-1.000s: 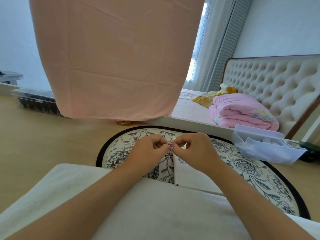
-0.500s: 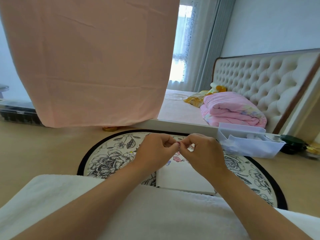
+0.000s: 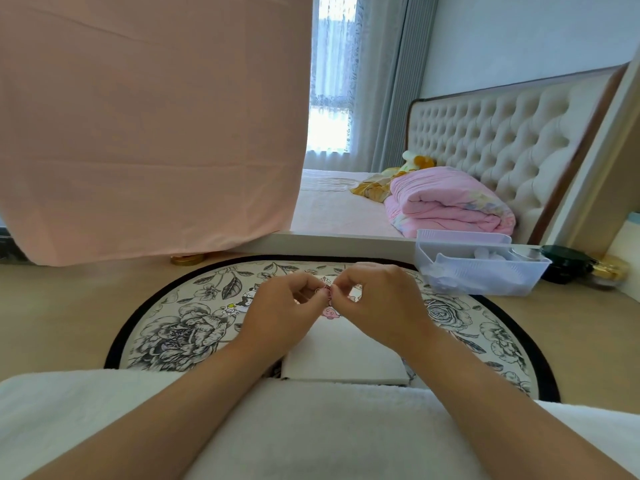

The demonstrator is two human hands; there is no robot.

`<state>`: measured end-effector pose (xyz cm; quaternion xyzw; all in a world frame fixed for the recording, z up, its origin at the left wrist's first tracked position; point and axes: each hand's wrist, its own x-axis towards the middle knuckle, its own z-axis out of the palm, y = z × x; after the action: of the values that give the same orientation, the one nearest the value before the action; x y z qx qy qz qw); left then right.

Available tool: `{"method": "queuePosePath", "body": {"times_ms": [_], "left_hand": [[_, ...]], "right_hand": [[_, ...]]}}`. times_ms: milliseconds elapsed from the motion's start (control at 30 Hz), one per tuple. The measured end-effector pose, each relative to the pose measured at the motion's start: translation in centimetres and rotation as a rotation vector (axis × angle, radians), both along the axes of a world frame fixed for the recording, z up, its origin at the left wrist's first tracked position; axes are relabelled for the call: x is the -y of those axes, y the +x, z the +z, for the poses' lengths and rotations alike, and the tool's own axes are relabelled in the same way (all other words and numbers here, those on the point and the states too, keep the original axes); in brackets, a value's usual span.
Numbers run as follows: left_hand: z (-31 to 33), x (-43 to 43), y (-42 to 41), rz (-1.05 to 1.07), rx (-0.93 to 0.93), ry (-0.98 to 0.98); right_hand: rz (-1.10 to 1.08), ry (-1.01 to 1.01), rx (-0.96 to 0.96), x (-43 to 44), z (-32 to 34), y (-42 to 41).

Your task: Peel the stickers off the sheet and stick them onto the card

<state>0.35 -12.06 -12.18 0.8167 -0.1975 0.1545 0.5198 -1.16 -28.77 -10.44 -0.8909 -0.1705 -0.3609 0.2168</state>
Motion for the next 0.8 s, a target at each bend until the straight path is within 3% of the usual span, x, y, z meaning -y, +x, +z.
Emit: {"method": "queuePosePath", "body": {"times_ms": [133,200,333,500,600,800], "left_hand": [[-0.1,-0.1,0.1,0.008,-0.021,-0.023],[0.0,-0.3,0.2,0.028,-0.030,-0.057],[0.3,-1.0,0.3,0.016,-0.014,-0.058],[0.3,-1.2,0.2,-0.017,0.001,-0.042],[0.2,-1.2,0.2,-0.028,0.017,-0.023],[0.0,-0.9,0.2,-0.029,-0.006,-0.037]], "right_hand": [[-0.017,-0.090,0.129,-0.1,-0.5,0.1],[0.054,0.088,-0.022,-0.4,-0.3,0.0],[0.268,0.628,-0.473,-0.8,0.5,-0.2],[0.333,0.831,-0.775,0.0,0.6,-0.4],[0.320,0.816,-0.787,0.1,0.5,-0.3],[0.245,0.717,-0.617,-0.2,0.2,-0.2]]}}
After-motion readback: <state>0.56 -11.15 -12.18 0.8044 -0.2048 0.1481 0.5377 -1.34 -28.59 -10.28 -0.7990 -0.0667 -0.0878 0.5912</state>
